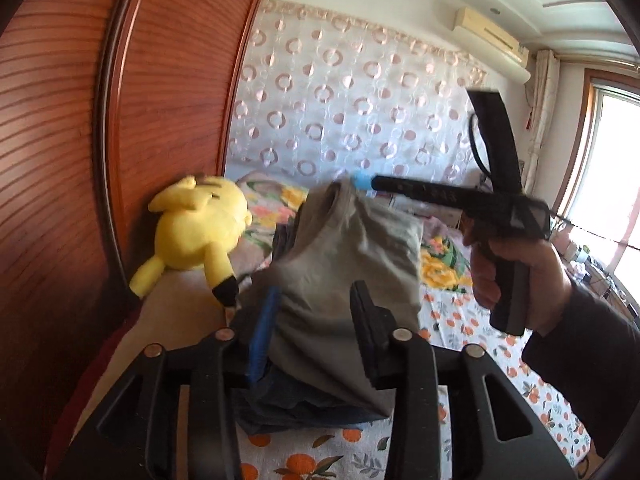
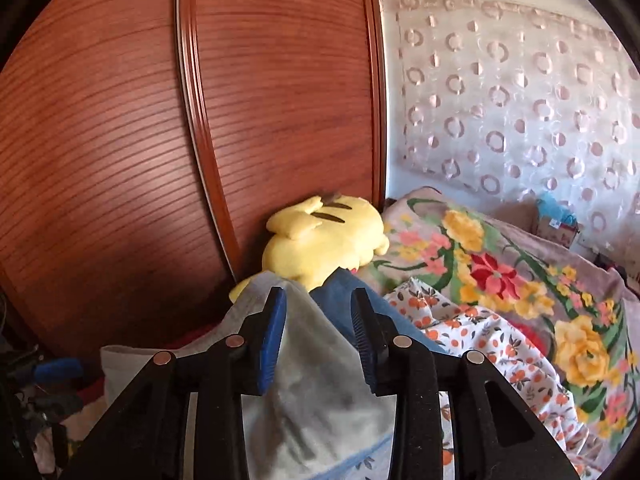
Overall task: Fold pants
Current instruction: 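Lift the folded pants with both tools and lay them on the jeans stack, then open both tools and withdraw them from the stacked pants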
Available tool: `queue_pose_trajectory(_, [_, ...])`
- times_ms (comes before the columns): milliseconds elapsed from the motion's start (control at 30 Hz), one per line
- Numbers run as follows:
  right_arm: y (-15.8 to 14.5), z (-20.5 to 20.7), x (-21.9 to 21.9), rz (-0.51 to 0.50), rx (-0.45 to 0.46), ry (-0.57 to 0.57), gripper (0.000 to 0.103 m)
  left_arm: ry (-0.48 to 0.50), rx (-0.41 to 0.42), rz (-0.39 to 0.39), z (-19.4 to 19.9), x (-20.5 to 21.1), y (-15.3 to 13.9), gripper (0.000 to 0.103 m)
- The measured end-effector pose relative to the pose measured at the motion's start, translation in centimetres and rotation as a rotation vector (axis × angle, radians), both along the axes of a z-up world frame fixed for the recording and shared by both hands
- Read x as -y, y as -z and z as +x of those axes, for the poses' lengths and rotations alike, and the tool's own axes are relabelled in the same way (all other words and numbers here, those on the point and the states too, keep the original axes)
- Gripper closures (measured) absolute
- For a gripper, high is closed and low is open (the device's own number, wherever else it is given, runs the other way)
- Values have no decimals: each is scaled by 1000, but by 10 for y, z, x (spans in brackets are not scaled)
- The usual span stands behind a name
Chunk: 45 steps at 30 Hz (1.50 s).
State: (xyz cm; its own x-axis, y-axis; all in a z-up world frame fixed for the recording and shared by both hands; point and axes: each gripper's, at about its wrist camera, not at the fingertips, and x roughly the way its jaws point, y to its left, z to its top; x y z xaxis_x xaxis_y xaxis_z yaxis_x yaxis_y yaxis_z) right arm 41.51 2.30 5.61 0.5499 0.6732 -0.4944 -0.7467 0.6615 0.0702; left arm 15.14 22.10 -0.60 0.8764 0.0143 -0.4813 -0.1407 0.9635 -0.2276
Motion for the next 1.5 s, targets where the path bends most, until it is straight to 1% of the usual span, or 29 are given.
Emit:
queue_pose_trajectory(67, [0, -9, 6, 9, 6, -23, 68, 11, 20, 7, 1, 2, -7, 63])
queue_pose_trajectory(133, [2, -21, 14, 11, 13, -47, 68, 25, 16, 30, 8, 5, -10, 63])
queue_pose_trajectory(233, [15, -32, 21, 0, -4, -82, 68, 51, -17, 66, 23, 12, -7, 63])
queue_pose_trajectory(333, [24, -31, 31, -33, -14, -88, 68, 70, -79, 97, 41, 16, 9, 63])
queue_pose_trajectory(433, [38, -20, 31, -73, -25, -60, 68, 68, -148, 125, 52, 15, 27, 63])
queue_pose_trajectory(533, [49, 0, 26, -84, -59, -24, 68, 64, -189, 115, 56, 8, 42, 63])
queue_pose_trajectory(633, [64, 21, 18, -40, -150, -15, 68, 63, -200, 93, 58, 1, 49, 63])
queue_pose_trajectory(667, [67, 22, 14, -42, -143, -6, 68, 63, -199, 89, 58, 0, 51, 63])
queue_pose_trajectory(733, [70, 21, 8, -64, -101, -4, 68, 64, -198, 106, 59, 1, 53, 63])
queue_pose_trajectory(767, [71, 21, 7, -68, -97, -1, 68, 65, -197, 112, 59, 3, 53, 63])
queue_pose_trajectory(867, [63, 12, 17, -33, -85, 3, 68, 66, -174, 112, 53, 7, 46, 63])
queue_pose_trajectory(933, [54, 1, 20, 1, -45, -2, 68, 72, -153, 103, 47, 10, 40, 63])
queue_pose_trajectory(1033, [42, -11, 15, 33, -27, -71, 68, 94, -123, 98, 41, 17, 33, 62])
queue_pose_trajectory(1100, [35, -12, 6, 35, -32, -112, 68, 111, -119, 111, 40, 23, 31, 61])
queue_pose_trajectory(1167, [32, -9, -6, 16, -48, -137, 68, 109, -139, 129, 41, 24, 36, 61])
queue_pose_trajectory(1233, [35, 1, -17, -33, -64, -129, 68, 102, -169, 120, 44, 21, 43, 61])
queue_pose_trajectory(1300, [46, 15, -25, -100, -89, -75, 68, 100, -182, 110, 44, 18, 48, 61])
queue_pose_trajectory(1333, [48, 25, -23, -114, -113, -50, 68, 100, -182, 113, 44, 18, 49, 61])
queue_pose_trajectory(1400, [51, 26, -17, -92, -136, -43, 68, 102, -182, 119, 42, 21, 49, 61])
queue_pose_trajectory(1500, [43, 10, 1, -58, -79, -48, 68, 97, -180, 132, 41, 24, 47, 60])
